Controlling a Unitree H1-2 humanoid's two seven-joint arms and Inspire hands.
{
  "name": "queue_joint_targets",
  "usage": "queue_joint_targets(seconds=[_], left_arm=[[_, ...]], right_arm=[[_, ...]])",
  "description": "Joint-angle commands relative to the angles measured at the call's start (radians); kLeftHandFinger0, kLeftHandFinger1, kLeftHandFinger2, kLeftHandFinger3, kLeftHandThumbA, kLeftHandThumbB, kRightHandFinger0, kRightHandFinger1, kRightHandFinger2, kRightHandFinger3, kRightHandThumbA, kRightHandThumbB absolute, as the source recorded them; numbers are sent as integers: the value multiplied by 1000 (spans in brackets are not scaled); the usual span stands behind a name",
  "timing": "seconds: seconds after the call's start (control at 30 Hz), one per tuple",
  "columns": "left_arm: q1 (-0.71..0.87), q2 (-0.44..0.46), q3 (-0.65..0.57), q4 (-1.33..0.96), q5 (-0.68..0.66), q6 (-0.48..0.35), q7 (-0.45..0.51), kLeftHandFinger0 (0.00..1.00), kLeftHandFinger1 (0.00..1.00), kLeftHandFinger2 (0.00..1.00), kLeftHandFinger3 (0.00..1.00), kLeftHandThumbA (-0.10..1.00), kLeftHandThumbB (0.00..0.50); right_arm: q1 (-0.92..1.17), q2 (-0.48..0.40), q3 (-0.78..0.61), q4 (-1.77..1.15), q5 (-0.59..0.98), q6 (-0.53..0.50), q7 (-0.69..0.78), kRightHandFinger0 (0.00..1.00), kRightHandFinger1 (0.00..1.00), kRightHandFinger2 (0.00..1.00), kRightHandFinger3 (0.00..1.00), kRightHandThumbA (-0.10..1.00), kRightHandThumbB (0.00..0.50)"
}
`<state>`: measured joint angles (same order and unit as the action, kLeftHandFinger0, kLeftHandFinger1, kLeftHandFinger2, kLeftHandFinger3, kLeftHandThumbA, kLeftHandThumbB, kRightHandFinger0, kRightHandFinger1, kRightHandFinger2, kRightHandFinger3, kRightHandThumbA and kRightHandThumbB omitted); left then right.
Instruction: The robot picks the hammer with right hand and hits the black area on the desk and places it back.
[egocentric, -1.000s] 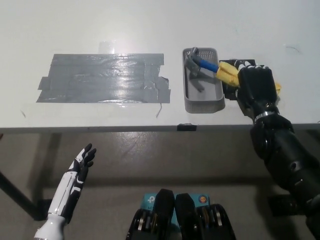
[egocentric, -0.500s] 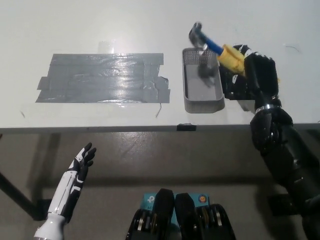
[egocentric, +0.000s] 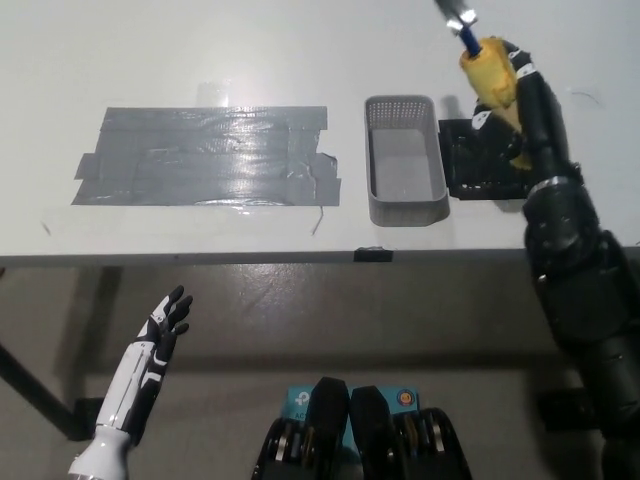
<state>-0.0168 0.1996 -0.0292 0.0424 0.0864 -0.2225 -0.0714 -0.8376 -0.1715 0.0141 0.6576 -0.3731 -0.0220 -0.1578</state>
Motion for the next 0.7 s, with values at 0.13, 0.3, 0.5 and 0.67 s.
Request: queue_joint_targets(seconds=[0.13,0.3,0.5,0.67], left_arm=[[-36,28,5,-43,-7,-16,-22,918,1000,1000,1000,1000,66],[-39,33,11,-37,-14,-19,-22,907,1000,1000,1000,1000,55],[-38,33,12,-30,-25,-13,-24,911,1000,1000,1000,1000,51],[-37,35,11,-34,-19,-13,-21,915,1000,1000,1000,1000,45]], right_arm=[[-195,-223,-46,-164,275,278,464,99,605,898,1000,-100,120],[-194,-312,18,-178,201,305,524,197,702,981,1000,-100,123],[-188,-407,79,-183,145,259,572,164,633,917,977,-100,121],[-198,-478,136,-170,149,236,693,159,643,940,1000,-100,90]])
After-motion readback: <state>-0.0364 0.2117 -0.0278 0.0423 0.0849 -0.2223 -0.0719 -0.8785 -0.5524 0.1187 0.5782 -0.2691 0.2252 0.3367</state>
